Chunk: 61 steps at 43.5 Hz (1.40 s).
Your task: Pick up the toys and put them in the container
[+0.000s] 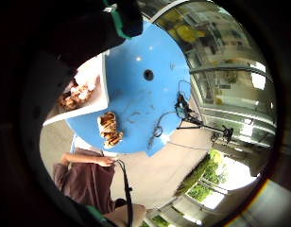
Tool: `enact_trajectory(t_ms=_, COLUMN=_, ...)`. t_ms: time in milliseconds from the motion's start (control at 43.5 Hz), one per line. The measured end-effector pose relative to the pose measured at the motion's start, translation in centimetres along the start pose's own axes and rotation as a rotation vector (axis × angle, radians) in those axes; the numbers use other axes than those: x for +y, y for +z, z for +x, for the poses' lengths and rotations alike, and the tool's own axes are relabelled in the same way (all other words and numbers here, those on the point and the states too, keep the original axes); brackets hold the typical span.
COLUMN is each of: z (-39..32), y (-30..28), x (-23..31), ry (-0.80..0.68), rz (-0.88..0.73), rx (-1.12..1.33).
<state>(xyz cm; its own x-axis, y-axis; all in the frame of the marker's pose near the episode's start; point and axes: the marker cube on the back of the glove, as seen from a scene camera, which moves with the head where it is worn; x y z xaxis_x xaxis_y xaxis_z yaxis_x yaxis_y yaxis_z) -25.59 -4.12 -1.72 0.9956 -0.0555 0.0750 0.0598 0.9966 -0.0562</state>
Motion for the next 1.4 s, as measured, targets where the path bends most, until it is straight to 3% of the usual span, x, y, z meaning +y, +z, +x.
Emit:
enact_trajectory(t_ms=115, z=4.8, y=0.3, x=3.4, ry=0.095, rz=-0.007, rx=0.016)
enact_trajectory(t_ms=207, z=8.9, y=1.2, x=5.9, ry=0.280, rz=-0.018, rx=0.061)
enact_trajectory(t_ms=345, z=12.3, y=4.2, x=9.4, ry=0.342, rz=-0.020, rx=0.023)
enact_trajectory(t_ms=690, z=10.9, y=26.6, x=10.4, ry=0.373, rz=-0.331, rx=-0.102)
enact_trajectory(t_ms=851, z=9.6, y=32.6, x=10.0, ry=0.391, rz=-0.313, rx=-0.088)
enact_trajectory(t_ms=1035, z=9.7, y=34.0, x=9.5, ry=0.459, rz=-0.123, rx=-0.080)
enact_trajectory(t_ms=1265, z=11.6, y=34.0, x=8.3, ry=0.398, rz=-0.127, rx=-0.253)
enact_trajectory(t_ms=1403, z=14.2, y=30.7, x=8.4, ry=0.348, rz=-0.097, rx=-0.339)
